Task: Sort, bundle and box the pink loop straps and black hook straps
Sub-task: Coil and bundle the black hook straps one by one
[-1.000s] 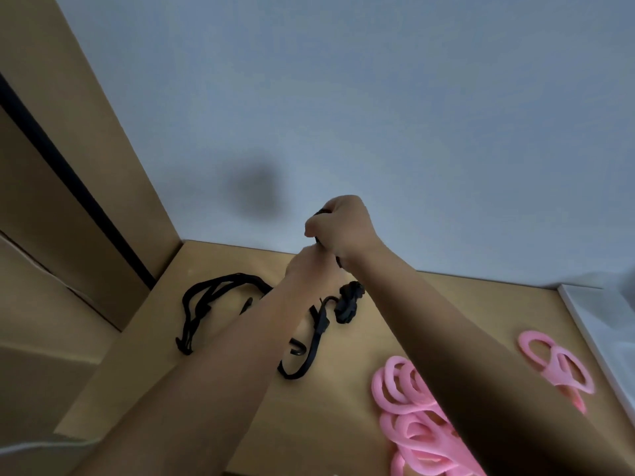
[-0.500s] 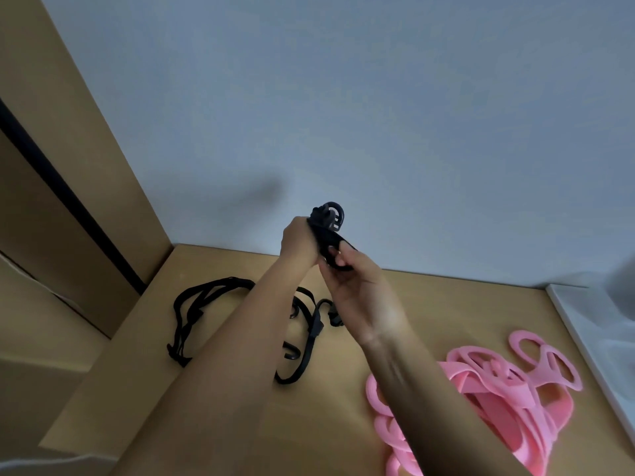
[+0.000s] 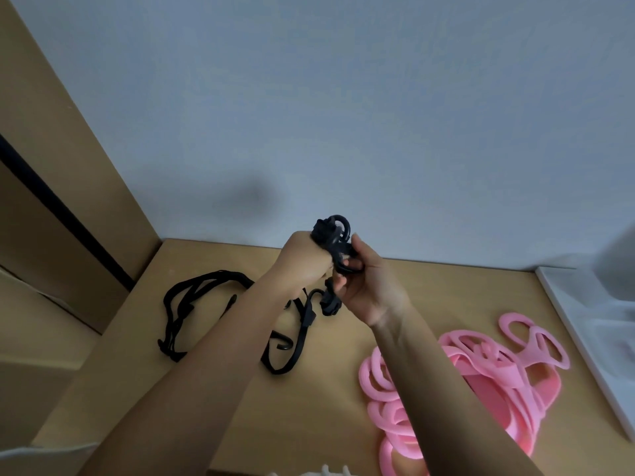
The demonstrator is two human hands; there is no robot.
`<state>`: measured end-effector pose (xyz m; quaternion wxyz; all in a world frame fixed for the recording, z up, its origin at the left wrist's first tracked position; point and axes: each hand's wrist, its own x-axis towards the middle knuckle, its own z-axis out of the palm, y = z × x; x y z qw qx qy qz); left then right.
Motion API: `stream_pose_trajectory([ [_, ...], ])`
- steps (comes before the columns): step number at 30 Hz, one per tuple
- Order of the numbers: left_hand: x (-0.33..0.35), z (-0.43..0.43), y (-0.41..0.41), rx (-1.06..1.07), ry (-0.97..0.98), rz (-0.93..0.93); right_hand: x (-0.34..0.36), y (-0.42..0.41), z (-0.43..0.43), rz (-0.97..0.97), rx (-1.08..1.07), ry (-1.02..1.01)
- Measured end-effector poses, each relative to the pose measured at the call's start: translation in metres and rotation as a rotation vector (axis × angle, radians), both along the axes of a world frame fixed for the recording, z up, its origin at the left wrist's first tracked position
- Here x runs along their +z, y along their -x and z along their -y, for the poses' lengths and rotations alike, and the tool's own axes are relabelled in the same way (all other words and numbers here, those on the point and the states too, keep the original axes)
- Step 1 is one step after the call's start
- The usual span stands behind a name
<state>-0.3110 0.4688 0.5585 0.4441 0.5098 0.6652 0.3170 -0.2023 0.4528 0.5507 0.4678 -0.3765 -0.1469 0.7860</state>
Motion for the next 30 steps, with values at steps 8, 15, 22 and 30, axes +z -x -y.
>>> stream_pose_trajectory([
  [8, -0.005, 0.023, 0.007, -0.172, -0.082, -0.080, -0.006, -0.007, -0.009, 0.231, 0.169, 0.032],
  [15, -0.010, 0.034, 0.016, -0.381, -0.161, -0.161, -0.007, 0.000, -0.017, 0.499, 0.323, 0.034],
  [22, 0.000, 0.032, 0.023, -0.471, -0.154, -0.139, 0.007, -0.002, -0.023, 0.667, 0.388, -0.117],
  [30, 0.012, 0.033, 0.021, -0.323, -0.127, 0.171, 0.014, -0.005, -0.026, 0.450, 0.335, -0.190],
])
